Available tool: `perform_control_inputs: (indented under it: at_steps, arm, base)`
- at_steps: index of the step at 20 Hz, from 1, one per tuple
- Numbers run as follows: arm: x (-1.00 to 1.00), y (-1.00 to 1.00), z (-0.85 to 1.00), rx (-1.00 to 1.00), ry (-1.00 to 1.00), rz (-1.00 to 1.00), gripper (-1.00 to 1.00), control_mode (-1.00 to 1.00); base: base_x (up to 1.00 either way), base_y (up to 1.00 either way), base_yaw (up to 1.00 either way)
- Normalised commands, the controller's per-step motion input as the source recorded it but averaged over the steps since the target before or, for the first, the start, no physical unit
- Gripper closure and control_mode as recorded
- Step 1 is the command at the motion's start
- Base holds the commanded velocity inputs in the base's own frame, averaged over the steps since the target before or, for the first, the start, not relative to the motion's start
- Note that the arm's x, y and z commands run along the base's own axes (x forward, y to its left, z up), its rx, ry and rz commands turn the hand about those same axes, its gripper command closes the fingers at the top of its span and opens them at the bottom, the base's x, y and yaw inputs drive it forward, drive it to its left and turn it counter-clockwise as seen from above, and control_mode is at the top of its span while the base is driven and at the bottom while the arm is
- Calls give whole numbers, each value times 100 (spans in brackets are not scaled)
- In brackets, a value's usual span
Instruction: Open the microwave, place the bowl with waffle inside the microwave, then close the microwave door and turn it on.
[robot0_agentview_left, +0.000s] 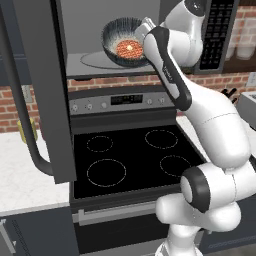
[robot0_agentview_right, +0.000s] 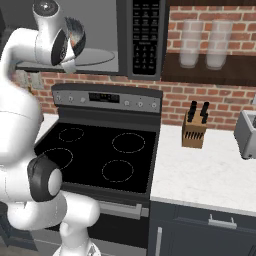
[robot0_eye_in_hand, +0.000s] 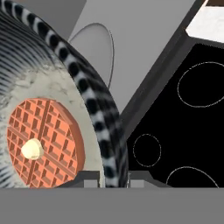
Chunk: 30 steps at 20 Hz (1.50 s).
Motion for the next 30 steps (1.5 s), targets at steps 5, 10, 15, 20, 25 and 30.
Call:
perform_control_inputs:
  at_steps: [5,10,15,20,25,30]
  arm:
    - [48,0,-2,0,2,0,100,-100]
    - [49,0,-4,-1,9,0,100,-100]
    - [46,0,-9,-4,11,0,100,-100]
    - [39,0,0,-2,7,0,100,-100]
    - [23,0,0,-1,5,0,100,-100]
    - [0,0,0,0,1,0,-100,-100]
  base:
    - [0,0,0]
    - [0,0,0]
    - [0,0,0]
    - [0,0,0]
    - [0,0,0]
    - [0,0,0]
